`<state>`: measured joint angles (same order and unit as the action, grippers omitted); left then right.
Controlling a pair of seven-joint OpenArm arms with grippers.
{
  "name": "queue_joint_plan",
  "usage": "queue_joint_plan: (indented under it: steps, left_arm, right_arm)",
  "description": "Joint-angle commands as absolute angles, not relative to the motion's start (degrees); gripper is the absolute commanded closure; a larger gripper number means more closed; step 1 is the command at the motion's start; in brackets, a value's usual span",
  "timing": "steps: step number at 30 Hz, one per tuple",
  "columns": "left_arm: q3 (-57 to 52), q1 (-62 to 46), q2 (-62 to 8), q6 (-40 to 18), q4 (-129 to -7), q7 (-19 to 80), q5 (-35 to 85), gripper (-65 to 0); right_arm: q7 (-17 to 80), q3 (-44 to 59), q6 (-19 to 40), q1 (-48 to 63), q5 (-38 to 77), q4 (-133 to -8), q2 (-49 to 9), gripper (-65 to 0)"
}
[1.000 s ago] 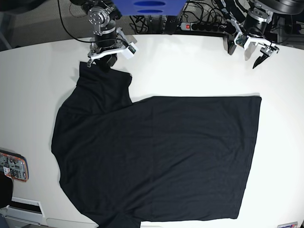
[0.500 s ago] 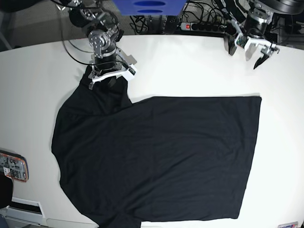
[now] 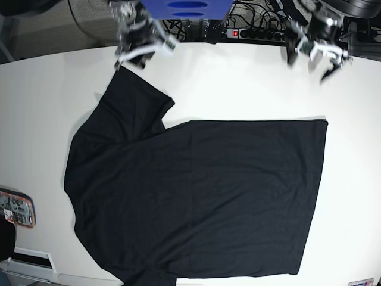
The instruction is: Fold the T-shirt properly
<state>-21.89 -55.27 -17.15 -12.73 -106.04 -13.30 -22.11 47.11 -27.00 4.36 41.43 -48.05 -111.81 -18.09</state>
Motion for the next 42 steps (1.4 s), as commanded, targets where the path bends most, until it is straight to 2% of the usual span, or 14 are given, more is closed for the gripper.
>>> queue_joint_plan:
  steps: [1, 12, 18, 24, 28, 35, 36, 42]
  left_arm:
    - [-22.1, -55.3, -17.3, -11.6, -107.2, -15.9, -21.1, -49.8]
    - [-22.1, -55.4, -17.3, -11.6, -107.2, -15.8, -21.1, -49.8]
    - [-22.1, -55.3, -17.3, -11.6, -107.2, -15.8, -21.1, -49.8]
    - [-22.1, -55.3, -17.3, -11.6, -107.2, -15.8, -21.1, -49.8]
    - [-22.0, -54.5, -17.3, -11.6, -107.2, -15.4, -21.1, -49.8]
    - [-22.0, -54.0, -16.2, -11.6, -107.1, -15.3, -21.3, -49.8]
    - [-22.0, -53.8, -15.8, -11.6, -107.1, -15.3, -21.5, -49.8]
    - [-21.9, -53.2, -15.7, -11.6, -107.1, -15.3, -21.4, -49.8]
  right_arm:
    - [47.8, -27.2, 5.6, 42.4, -46.8, -112.6, -18.0, -23.3]
    - [47.7, -27.2, 5.6, 42.2, -48.4, -113.4, -18.1, -23.2]
    - [41.0, -26.9, 5.4, 44.1, -50.2, -113.7, -17.9, -23.1]
    - [37.4, -20.0, 5.3, 45.3, -50.2, -113.7, -17.5, -23.0]
    - [31.7, -13.8, 5.3, 45.7, -49.8, -113.7, -16.6, -23.0]
    - [25.6, -3.6, 5.7, 46.6, -42.2, -113.7, -15.2, -22.9]
    - [25.6, -3.5, 6.4, 46.2, -42.2, -113.7, -15.3, -22.9]
    - [28.7, -3.9, 19.8, 43.7, -42.3, -113.7, -15.4, -23.2]
